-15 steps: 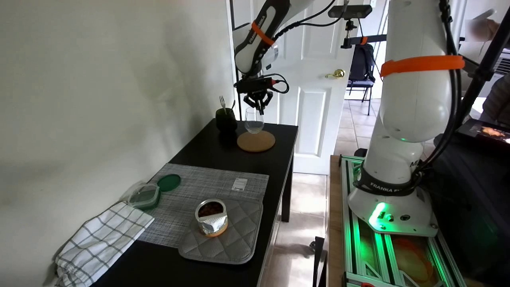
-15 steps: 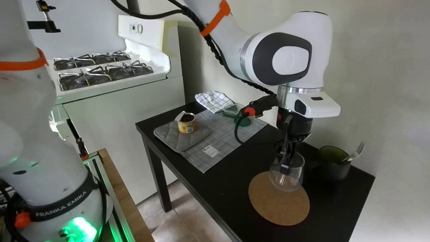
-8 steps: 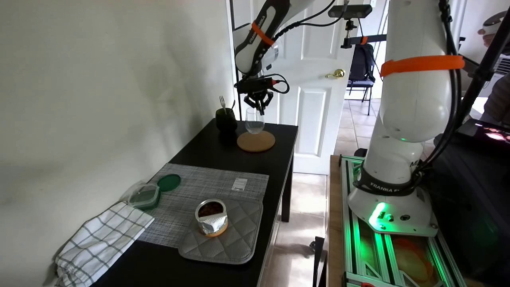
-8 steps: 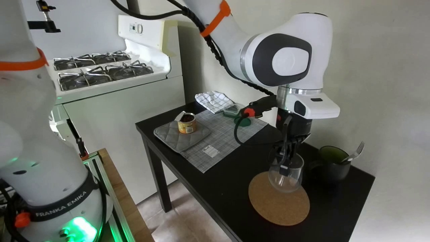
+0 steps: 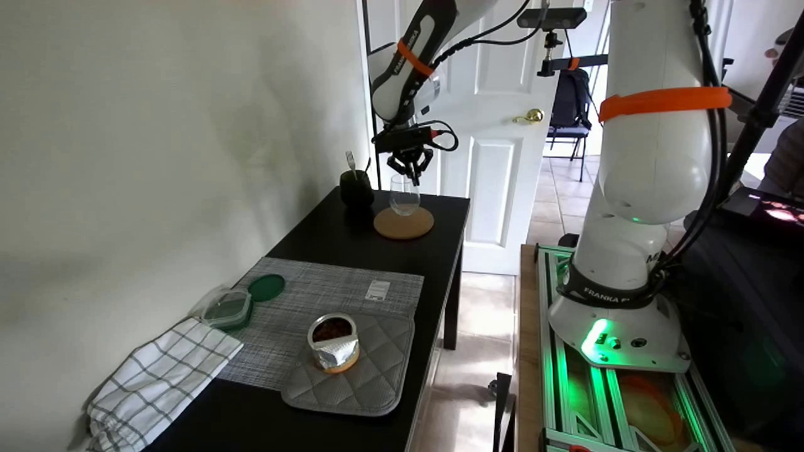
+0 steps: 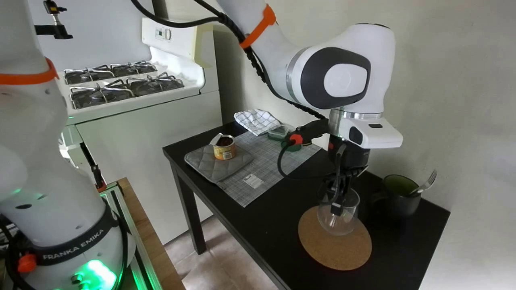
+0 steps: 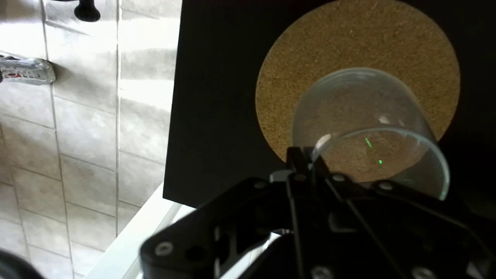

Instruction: Move the glass cup to the right

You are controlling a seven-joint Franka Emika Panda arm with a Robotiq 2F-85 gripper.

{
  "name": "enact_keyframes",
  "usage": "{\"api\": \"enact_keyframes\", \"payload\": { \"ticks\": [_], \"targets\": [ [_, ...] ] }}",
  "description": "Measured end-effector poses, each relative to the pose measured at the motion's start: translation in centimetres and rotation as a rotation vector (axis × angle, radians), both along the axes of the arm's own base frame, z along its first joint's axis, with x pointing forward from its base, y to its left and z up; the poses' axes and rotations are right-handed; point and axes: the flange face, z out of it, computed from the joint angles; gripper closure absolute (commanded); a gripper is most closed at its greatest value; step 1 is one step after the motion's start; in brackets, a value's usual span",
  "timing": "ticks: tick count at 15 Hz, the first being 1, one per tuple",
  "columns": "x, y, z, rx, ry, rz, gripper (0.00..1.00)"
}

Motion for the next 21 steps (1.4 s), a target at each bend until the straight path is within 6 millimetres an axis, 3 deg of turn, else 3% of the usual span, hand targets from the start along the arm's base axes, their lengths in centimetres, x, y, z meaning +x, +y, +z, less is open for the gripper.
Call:
{"api": "enact_keyframes", "payload": {
  "ticks": [14, 15, 17, 21],
  "targets": [
    [-0.9, 0.4, -2.3, -0.026, -0.032, 0.044, 0.99],
    [-0.9, 0.3, -2.4, -0.028, -0.036, 0.045, 0.71],
    [-0.8, 0.2, -2.5, -0.034, -0.042, 0.048, 0.64],
    [-0.9, -0.1, -2.5, -0.039, -0.043, 0.048, 0.34]
  ]
}}
